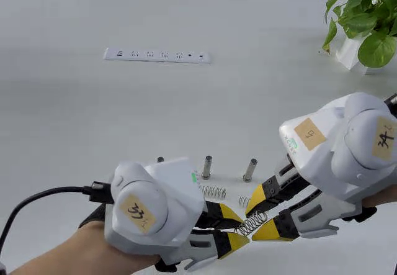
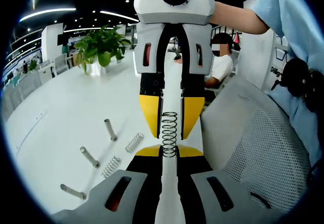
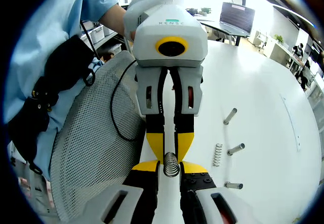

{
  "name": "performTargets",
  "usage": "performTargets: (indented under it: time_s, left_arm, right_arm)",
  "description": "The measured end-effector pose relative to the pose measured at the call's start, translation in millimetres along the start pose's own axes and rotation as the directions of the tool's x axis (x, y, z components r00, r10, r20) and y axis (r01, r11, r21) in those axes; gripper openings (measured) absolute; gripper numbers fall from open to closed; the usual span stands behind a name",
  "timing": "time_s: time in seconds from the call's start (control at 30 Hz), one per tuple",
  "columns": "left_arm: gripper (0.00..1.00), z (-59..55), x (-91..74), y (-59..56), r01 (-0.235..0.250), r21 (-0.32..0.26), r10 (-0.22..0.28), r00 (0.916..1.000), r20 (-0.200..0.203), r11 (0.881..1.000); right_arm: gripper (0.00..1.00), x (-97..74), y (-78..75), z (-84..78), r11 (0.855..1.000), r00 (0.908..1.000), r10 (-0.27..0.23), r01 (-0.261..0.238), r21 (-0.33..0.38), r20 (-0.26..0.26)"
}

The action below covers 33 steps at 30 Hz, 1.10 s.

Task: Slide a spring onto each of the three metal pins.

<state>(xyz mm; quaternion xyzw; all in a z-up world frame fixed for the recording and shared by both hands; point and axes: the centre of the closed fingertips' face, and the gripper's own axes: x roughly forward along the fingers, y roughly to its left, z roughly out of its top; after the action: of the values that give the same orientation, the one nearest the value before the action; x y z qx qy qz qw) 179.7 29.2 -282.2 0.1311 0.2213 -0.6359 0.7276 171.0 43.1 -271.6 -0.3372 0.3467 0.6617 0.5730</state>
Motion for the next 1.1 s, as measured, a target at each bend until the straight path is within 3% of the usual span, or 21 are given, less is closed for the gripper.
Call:
performTargets:
  time_s: [0.5,0.7,1.1]
  left_arm:
    - [0.06,3.3,0.8,-0.6,0.002,-0.002,-0.002,0.9999,0.016,1.0]
    - [0.07,2.9,1.2,-2.6,0.005,-0.012,-0.005,0.9997,0.022,1.0]
    - [0.07,1.5,-3.8,-2.1,-0.012,-0.034,0.014,0.9986,0.051,0.999]
  right_arm:
    - [0.08,0.9,-0.8,1.8,1.0,0.9999,0.01,-0.01,0.018,0.011]
    - [0.07,2.0,1.1,1.9,0.999,0.9996,0.027,-0.027,0.035,-0.009]
    - [0.07,2.8,1.2,5.4,0.999,0.9994,0.03,-0.03,0.011,-0.016]
